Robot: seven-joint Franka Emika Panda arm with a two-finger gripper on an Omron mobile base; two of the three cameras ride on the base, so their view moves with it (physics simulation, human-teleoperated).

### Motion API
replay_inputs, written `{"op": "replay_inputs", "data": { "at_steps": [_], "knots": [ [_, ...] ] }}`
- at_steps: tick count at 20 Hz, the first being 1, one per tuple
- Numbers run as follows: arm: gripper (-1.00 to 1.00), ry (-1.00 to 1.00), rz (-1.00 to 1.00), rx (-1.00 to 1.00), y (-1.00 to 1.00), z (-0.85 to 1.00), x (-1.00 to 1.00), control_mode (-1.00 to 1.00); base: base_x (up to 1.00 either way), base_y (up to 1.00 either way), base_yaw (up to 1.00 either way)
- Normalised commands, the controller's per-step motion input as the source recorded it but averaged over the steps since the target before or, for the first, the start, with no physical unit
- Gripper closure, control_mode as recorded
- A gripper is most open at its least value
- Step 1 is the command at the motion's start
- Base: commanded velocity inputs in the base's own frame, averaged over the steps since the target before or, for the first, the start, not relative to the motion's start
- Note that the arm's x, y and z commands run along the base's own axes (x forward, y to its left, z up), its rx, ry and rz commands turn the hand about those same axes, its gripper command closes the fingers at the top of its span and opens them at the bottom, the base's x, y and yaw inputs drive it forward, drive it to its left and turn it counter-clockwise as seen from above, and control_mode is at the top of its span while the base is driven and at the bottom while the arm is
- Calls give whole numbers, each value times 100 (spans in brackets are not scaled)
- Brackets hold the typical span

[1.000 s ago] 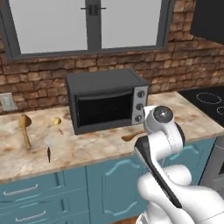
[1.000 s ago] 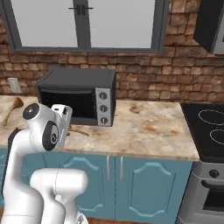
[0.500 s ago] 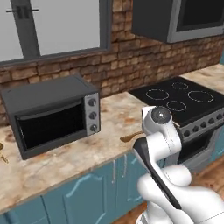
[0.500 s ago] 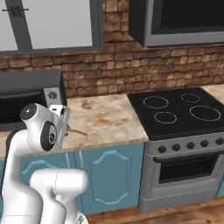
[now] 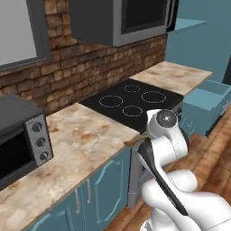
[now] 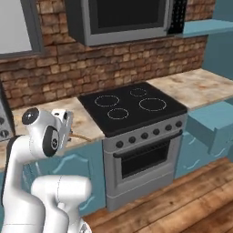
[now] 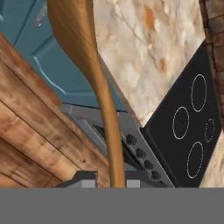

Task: Organize the utensils by type. Pick up the wooden spoons from the counter and place them in the open cabinet. Then pick up the metallic utensils from the counter and place them in the open drawer.

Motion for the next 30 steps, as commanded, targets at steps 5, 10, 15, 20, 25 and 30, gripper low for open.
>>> {"op": "replay_inputs", "data": {
  "at_steps": [5, 10, 15, 20, 25, 30],
  "knots": [
    [100, 0, 0, 0, 0, 0, 0, 100, 0, -59, -43],
    [100, 0, 0, 0, 0, 0, 0, 100, 0, -59, -41],
    [100, 0, 0, 0, 0, 0, 0, 100, 0, -51, -42],
    [100, 0, 0, 0, 0, 0, 0, 100, 0, -46, -44],
    [100, 0, 0, 0, 0, 0, 0, 100, 0, -42, -46],
    [100, 0, 0, 0, 0, 0, 0, 100, -3, -53, -46]
  ]
}}
